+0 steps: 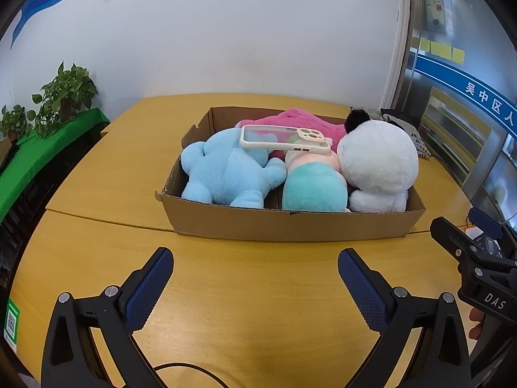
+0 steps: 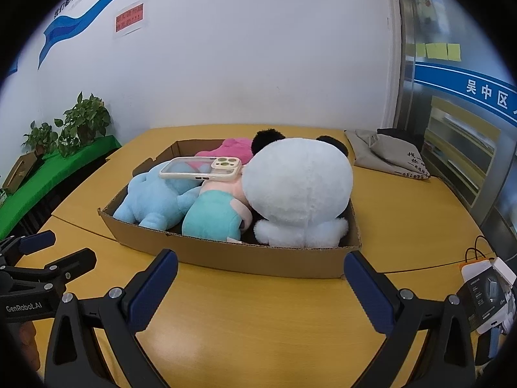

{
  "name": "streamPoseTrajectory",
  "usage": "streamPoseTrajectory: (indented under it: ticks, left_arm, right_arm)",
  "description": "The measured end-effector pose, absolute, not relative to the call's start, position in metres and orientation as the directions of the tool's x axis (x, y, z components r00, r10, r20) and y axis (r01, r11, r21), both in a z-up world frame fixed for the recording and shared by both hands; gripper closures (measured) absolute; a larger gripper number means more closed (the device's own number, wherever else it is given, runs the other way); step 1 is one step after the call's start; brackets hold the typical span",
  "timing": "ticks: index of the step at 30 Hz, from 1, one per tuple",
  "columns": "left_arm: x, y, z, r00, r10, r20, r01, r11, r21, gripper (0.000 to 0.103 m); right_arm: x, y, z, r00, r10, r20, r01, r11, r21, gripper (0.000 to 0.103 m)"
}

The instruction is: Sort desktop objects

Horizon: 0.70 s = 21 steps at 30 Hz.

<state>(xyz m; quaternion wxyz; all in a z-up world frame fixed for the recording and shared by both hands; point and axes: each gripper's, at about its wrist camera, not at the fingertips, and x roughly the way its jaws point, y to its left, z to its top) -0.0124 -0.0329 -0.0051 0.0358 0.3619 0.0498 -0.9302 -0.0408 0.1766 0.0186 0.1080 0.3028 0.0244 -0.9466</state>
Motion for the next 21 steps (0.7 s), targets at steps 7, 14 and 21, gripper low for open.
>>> streamPoseTrajectory:
  ticks: [7, 14, 21]
  left_arm:
    - [-0.019, -0.024, -0.005, -0.733, -0.034, -0.680, 0.081, -0.996, -0.037, 0.000]
    - [-0.023, -0.013, -0.012, -0.718, -0.034, -0.695, 0.061, -0.998, -0.014, 0.000]
    - [-0.025, -0.009, -0.014, -0.705, -0.008, -0.709, 0.039, -0.999, -0.027, 0.000]
  right_arm:
    - [-0.043, 0.183, 0.015, -0.794, -0.185, -0.580, 0.203, -0.978, 0.034, 0.000]
    - [-0.047, 0.189, 0.010, -0.791, -0.173, -0.587, 0.188, -0.982, 0.035, 0.000]
    - [-0.048, 0.188, 0.008, -0.787, -0.173, -0.592, 0.193, -0.981, 0.031, 0.000]
